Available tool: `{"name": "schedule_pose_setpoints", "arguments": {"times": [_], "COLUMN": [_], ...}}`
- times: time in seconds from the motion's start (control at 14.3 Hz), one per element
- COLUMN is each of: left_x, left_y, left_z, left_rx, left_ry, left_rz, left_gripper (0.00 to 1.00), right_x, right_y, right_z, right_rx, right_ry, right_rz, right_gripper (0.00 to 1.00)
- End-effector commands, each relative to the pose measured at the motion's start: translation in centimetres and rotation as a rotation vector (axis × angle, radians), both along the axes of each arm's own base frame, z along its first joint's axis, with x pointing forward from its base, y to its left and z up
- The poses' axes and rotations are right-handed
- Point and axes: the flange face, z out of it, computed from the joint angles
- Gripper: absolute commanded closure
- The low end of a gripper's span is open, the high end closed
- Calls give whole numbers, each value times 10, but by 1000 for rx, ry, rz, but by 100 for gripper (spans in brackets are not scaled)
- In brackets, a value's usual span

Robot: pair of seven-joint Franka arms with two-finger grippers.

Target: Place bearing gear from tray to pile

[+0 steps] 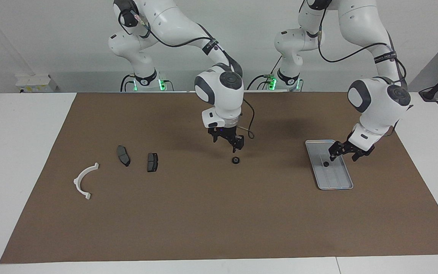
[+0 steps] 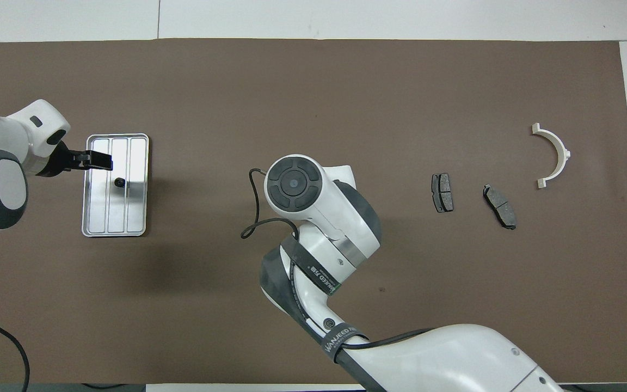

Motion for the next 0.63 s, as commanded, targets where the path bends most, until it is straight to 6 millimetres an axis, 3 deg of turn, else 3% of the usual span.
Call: {"name": "schedule_pose_setpoints", "arguments": {"times": [0.0,0.28,0.56], "left_x": [-13,-22,-29], "left_y": [-15,-32,-35], "left_z": [-16,-29,-41], "left_rx": [-8,-5,9], "left_ry": [6,39,68], "left_rz": [0,17,20], "left_gripper": [0,0,0], "right_x": [23,28,35], "right_y": [16,31,27], "right_z": [-13,-26,-27], "right_rx": [-31,0,35], "right_ry": [2,-32,-52], "right_rz": [-36,-57,-77], "right_gripper": [0,0,0]}}
